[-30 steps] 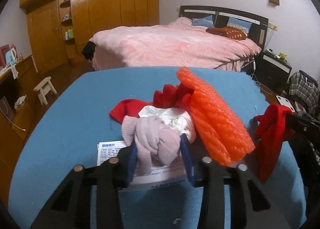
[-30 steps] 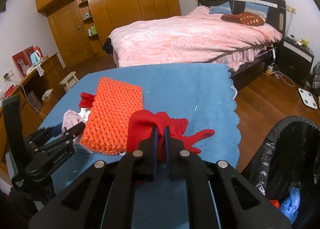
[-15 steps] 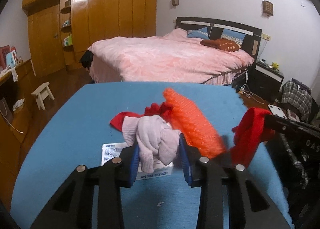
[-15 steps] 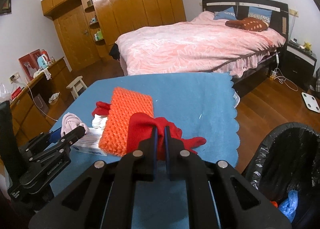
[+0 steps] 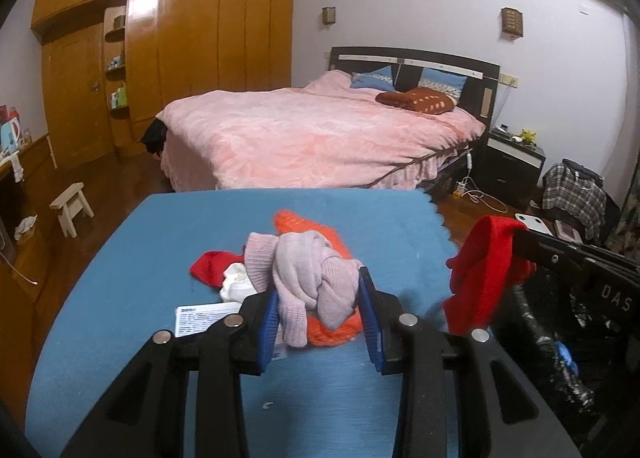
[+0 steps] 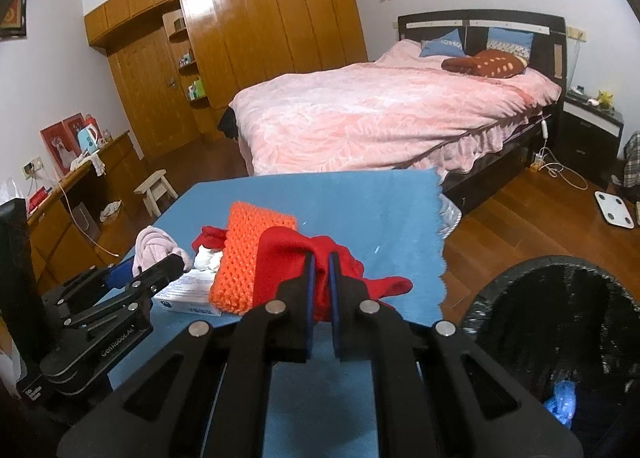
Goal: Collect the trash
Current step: 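Carry the red cloth and pink sock over the bin and release both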
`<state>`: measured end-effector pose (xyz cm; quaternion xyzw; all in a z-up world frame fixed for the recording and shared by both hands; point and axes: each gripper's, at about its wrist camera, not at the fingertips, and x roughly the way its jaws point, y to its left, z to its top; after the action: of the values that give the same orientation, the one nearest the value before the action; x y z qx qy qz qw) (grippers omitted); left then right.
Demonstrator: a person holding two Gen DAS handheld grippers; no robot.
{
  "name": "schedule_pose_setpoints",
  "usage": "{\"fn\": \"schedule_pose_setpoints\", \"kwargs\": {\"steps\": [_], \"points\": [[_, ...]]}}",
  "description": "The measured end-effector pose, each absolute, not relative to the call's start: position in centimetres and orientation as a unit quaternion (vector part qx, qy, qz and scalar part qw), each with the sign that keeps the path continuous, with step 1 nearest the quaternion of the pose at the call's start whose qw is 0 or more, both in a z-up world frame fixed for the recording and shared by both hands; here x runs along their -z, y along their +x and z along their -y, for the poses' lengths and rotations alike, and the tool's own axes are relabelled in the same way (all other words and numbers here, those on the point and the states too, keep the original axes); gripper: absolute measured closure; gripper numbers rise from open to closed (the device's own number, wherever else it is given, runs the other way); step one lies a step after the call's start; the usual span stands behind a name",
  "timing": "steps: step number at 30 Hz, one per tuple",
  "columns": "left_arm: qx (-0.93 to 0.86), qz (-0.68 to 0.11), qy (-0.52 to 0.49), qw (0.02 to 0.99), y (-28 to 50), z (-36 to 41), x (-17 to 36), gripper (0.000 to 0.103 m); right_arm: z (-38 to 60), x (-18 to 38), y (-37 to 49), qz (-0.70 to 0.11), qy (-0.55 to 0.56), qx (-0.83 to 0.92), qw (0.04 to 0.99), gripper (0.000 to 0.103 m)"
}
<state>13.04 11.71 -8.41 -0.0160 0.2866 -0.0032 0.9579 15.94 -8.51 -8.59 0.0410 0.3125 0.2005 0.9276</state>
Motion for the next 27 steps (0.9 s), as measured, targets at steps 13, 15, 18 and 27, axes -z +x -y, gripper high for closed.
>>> {"fn": "schedule_pose_setpoints", "kwargs": {"steps": [13, 15, 18, 27], "points": [[0.059, -0.268, -0.01, 0.962, 12.6, -5.9, 6.5, 0.067, 15.1, 6.2, 13.6, -0.291, 0.048, -0.149, 0.944, 0.097], [0.07, -0.266, -0.008, 0.961, 12.7, -4.7, 6.2, 0.067, 16.5, 6.2, 13.3, -0.29, 0.051, -0.136, 0.946, 0.097], [0.087, -0.264, -0.006, 0.961, 12.7, -2.8, 6.0, 0.067, 18.4, 6.1, 12.8, -0.288, 0.055, -0.119, 0.949, 0.097], [0.149, -0.261, 0.008, 0.954, 12.9, 3.9, 5.9, 0.067, 24.4, 6.7, 11.4, -0.287, 0.062, -0.065, 0.954, 0.097]]}}
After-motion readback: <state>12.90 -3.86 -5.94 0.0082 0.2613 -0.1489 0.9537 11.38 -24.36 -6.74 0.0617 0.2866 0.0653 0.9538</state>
